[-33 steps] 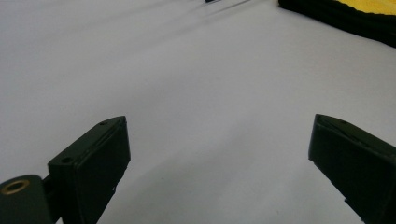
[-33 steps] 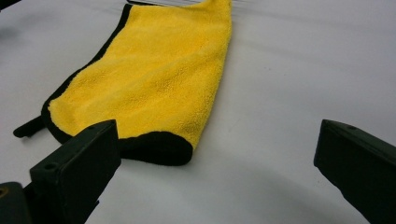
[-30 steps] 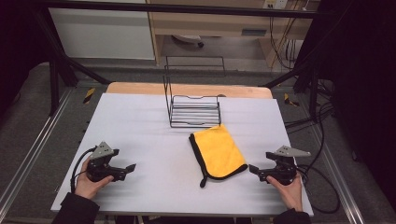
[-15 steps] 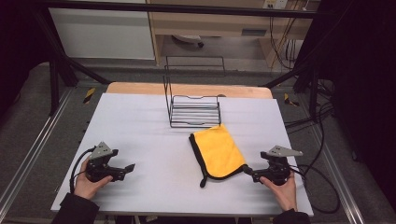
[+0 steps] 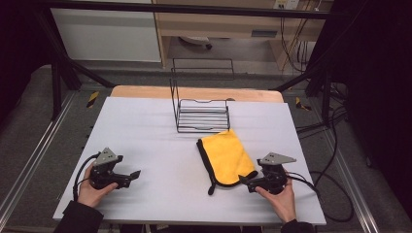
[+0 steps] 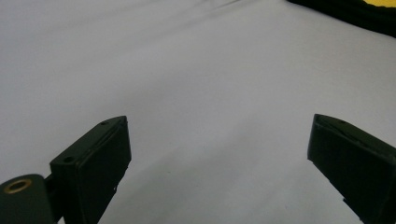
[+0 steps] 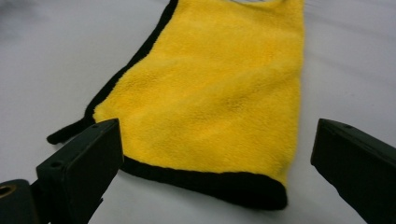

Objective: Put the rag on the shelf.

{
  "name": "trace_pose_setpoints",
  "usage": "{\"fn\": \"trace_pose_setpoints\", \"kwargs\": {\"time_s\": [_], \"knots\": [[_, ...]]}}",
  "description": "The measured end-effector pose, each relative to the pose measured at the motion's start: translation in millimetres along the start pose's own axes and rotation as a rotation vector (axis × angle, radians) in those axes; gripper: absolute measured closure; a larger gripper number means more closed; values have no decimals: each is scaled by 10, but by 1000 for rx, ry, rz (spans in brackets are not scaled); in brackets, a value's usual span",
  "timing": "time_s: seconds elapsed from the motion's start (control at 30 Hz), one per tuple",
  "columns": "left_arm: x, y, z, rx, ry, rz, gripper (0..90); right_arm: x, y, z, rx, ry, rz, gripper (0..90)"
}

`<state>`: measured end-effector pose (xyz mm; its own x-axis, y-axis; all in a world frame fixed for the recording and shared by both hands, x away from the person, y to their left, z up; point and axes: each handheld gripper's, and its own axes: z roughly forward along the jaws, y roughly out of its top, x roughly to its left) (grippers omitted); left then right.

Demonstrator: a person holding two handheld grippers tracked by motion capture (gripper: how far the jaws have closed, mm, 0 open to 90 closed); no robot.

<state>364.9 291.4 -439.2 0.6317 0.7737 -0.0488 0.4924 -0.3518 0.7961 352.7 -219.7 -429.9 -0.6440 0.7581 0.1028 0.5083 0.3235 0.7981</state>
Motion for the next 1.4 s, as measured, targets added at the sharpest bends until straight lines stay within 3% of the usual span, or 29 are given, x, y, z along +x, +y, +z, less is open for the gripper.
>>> {"fn": "trace_pose_setpoints", "kwargs": {"time_s": [0.37, 0.63, 0.87, 1.13, 1.4], "knots": [[6, 2, 4, 2, 8, 0, 60, 266, 99, 178, 25, 13, -55, 97], [12, 7, 15, 10, 15, 3, 62, 475, 151, 344, 58, 39, -124, 255], [4, 5, 27, 13, 14, 6, 65, 635, 184, 554, 112, 40, -164, 340], [6, 4, 27, 14, 14, 5, 67, 650, 163, 629, 141, 19, -164, 387], [-2, 6, 24, 20, 14, 21, 68, 695, 161, 668, 150, -31, -160, 437]]}}
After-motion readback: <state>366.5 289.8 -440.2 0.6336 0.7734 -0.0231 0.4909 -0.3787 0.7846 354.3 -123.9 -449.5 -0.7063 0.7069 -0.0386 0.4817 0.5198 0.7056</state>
